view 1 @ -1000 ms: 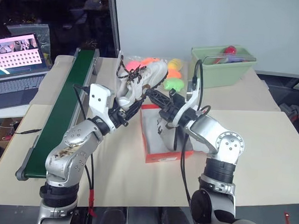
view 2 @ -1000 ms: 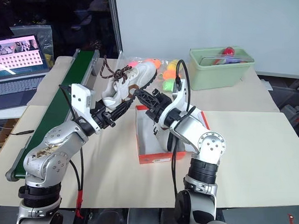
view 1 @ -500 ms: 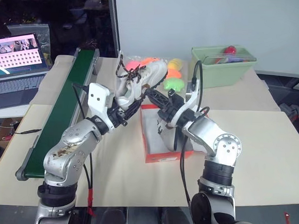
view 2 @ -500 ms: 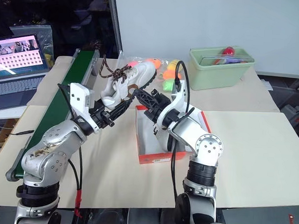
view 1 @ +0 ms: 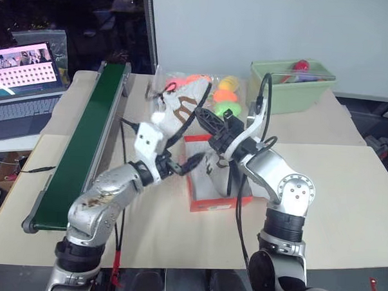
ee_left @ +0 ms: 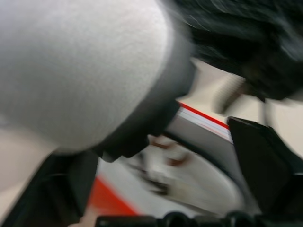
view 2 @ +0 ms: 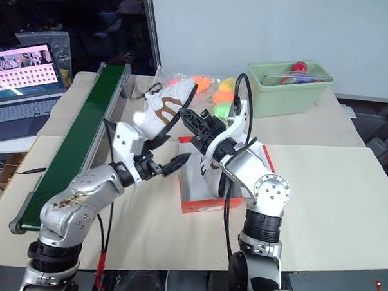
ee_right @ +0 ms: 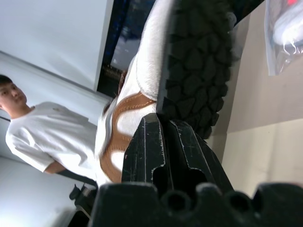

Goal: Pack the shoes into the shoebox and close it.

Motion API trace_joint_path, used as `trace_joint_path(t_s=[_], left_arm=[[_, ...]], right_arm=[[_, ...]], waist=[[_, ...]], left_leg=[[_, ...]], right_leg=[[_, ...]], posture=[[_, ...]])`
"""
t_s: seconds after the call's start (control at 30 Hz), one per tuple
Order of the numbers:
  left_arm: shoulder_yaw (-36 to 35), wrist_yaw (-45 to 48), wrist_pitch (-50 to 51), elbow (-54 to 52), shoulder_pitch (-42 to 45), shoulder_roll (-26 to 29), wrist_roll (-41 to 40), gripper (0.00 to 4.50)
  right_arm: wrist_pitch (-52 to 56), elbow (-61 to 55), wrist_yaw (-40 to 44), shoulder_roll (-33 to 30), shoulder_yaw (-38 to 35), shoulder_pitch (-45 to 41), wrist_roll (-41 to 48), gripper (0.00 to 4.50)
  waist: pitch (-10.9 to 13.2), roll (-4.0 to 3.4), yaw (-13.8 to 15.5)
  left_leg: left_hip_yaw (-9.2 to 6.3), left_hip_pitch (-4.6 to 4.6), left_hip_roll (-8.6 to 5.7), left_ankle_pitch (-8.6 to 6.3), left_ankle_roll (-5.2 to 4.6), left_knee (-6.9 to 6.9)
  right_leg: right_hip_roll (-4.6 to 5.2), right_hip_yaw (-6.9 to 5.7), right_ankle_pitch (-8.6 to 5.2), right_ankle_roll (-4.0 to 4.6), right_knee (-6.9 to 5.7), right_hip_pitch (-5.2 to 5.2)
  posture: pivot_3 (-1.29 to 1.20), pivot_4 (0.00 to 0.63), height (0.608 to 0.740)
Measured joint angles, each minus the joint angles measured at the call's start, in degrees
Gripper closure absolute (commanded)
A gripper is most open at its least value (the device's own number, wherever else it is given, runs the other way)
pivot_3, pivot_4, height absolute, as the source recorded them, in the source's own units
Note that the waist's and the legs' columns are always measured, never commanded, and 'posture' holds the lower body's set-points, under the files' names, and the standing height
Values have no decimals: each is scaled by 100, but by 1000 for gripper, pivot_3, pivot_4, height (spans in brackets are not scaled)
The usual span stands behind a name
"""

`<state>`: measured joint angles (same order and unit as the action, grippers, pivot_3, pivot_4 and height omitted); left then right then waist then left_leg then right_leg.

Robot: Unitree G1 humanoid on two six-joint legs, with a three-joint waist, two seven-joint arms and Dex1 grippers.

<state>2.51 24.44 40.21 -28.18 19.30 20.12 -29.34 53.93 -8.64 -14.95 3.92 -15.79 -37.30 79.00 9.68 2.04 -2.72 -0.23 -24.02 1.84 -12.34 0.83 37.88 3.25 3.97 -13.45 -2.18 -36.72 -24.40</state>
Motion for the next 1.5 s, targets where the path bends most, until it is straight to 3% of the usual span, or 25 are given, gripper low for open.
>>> trace_joint_path(t_s=[0.2, 0.37, 0.57, 0.7, 0.8, 0.97, 1.2, 1.5], left_arm=[[1, 49, 0, 0, 2, 0, -18, 112], [-2, 121, -8, -1, -10, 176, 7, 112], [-187, 333, -43, 0, -243, 544, 12, 112], [-273, 528, -123, -2, -435, 705, -4, 112], [-275, 770, -228, -23, -568, 855, -16, 112], [-278, 1054, -291, -23, -695, 1061, -17, 112], [-320, 1125, -291, -107, -799, 1106, -25, 112], [-384, 1101, -275, -258, -886, 1107, -31, 112]], right_arm=[[-149, 5, 1, -69, 75, 0, -1, 4500], [-134, 23, 112, -574, 163, -2, -12, 4500], [388, 292, 858, -2326, 197, -177, -270, 4500], [987, 507, 1949, -3618, 594, -459, -775, 4500], [1550, 678, 2854, -4048, 967, -682, -869, 4500], [2175, 749, 4094, -4394, 1666, -739, -1077, 4500], [2089, 1104, 5512, -4512, 2654, -919, -2144, 4500], [1878, 2502, 6371, -4176, 2773, -1714, -3098, 4500]], waist=[[1, -1, 5], [1, -2, 34], [5, -8, 27], [6, -10, 4], [6, -10, -14], [6, -9, 43], [6, -9, 50], [6, -9, 34]], left_leg=[[0, -2, -1, 0, 0, 0], [-1, -4, -3, 0, 0, 0], [2, -7, -4, 0, -1, 0], [7, -5, -1, -1, -2, -3], [7, -1, 1, -2, -3, -4], [6, -5, -3, -2, -3, -1], [5, -7, -3, -2, -3, -1], [5, -6, -3, -2, -3, -1]], right_leg=[[1, 0, 0, 0, 1, -1], [2, -1, 0, 0, 3, -1], [3, 0, -1, 0, 7, -4], [1, 4, -1, 0, 11, -4], [-3, 6, -2, 2, 8, -3], [2, 4, -3, 1, 12, 0], [2, 2, -2, 1, 17, -1], [2, 2, -2, 1, 12, -2]], posture=[[0, 150, 729], [0, 150, 729], [0, 150, 729], [0, 150, 729], [0, 150, 729], [0, 150, 729], [0, 150, 729], [0, 150, 729]])
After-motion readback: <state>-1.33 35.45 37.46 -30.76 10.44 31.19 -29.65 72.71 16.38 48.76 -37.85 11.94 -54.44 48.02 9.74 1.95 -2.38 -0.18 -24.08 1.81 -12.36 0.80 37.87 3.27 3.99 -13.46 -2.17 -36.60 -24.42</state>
